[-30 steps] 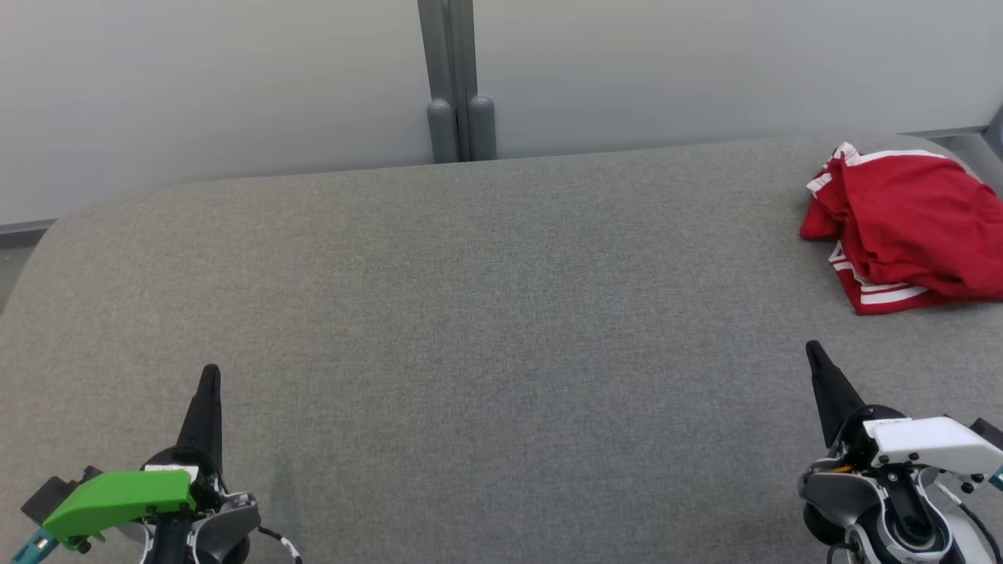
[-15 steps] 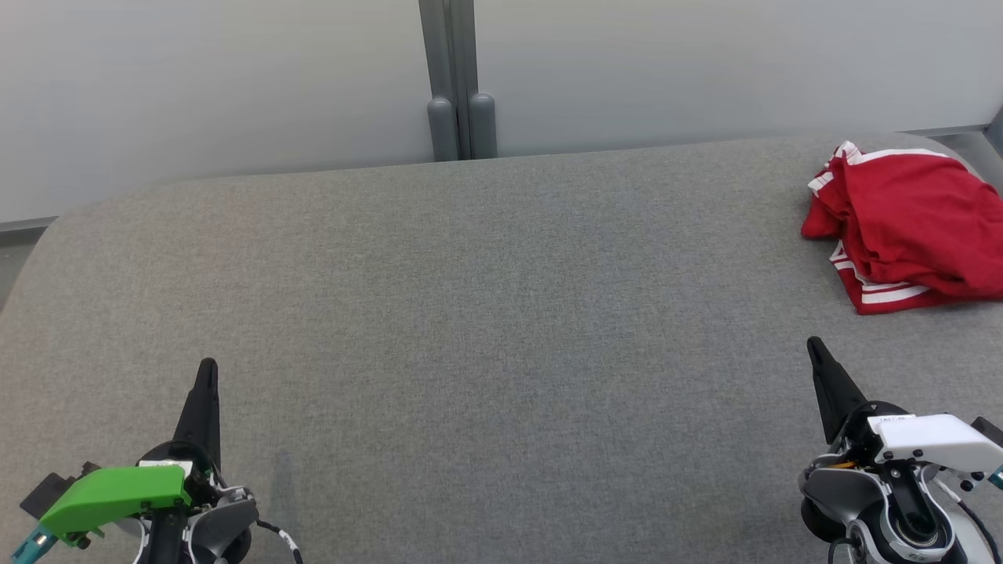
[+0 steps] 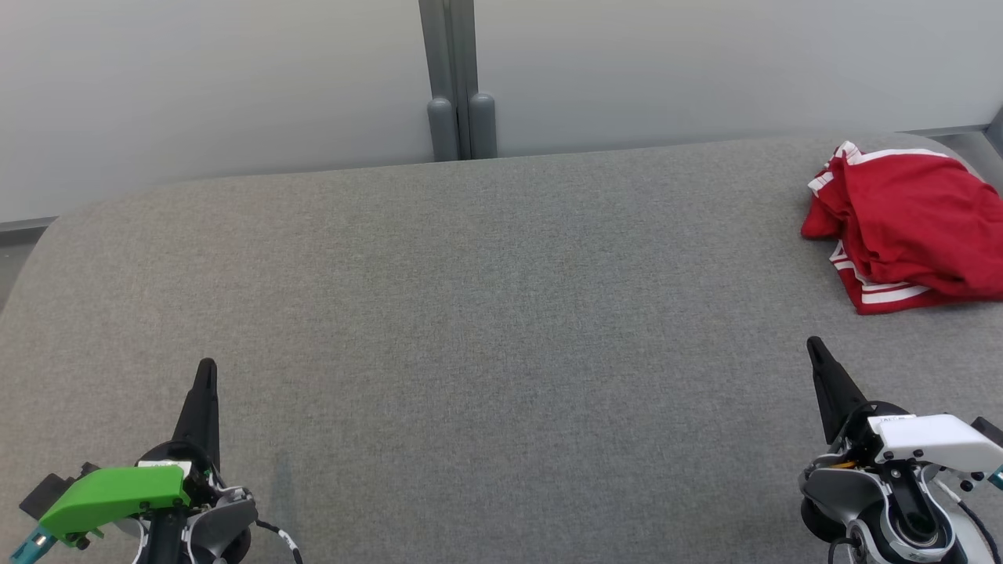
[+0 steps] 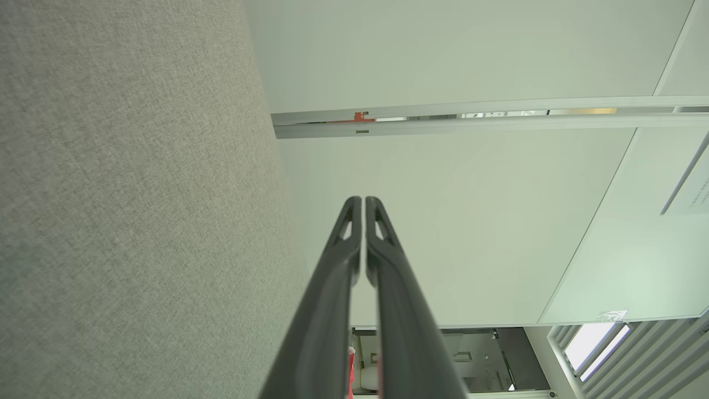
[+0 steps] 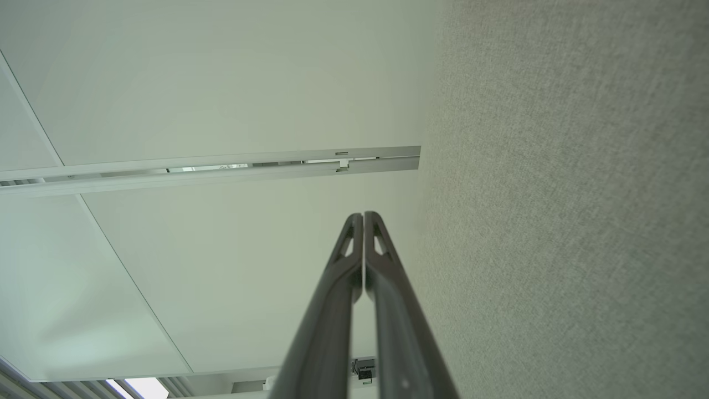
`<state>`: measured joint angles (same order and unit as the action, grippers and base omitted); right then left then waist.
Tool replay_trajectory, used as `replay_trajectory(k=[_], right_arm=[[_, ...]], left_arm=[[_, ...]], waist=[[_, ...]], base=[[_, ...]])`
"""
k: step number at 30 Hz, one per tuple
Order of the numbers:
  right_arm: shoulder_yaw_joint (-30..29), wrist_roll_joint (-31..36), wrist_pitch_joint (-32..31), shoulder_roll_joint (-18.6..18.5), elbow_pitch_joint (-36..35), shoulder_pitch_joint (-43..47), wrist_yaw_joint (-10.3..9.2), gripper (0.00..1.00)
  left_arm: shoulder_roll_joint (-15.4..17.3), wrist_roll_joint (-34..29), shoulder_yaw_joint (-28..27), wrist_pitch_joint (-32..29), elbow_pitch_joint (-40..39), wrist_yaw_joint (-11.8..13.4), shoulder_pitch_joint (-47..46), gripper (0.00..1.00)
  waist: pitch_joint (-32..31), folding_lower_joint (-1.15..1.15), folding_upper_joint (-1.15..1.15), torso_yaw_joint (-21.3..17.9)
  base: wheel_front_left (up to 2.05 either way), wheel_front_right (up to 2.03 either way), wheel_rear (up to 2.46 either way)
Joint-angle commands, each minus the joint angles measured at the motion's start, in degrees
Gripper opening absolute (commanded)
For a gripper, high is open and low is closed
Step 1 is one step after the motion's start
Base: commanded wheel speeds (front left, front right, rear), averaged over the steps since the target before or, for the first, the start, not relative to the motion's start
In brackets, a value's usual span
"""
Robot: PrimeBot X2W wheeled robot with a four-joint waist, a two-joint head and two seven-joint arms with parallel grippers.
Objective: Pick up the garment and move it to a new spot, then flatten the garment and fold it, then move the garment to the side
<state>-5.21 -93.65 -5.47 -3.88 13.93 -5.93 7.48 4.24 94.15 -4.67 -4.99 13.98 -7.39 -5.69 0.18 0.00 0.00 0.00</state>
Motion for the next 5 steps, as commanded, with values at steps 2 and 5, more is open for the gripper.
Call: replay_trajectory(k=[2,5], right_arm=[[-0.20,0.32,-0.22,0.13,0.11,-0.45,0.02,0.00],[-0.25,0.35,-0.28,0.16,0.12,-0.46,0.02,0.00]], left_arm=[[-0.07,-0.46,-0.23,-0.30,0.08,-0.32,-0.92,0.00],[-0.13,-0.50,-0.27,-0.25,0.08,-0.32,-0.93,0.00]], waist=[[0.00,0.00,0.00,0.00],[0.00,0.00,0.00,0.00]], base=[[0.00,0.00,0.00],[0.00,0.00,0.00]])
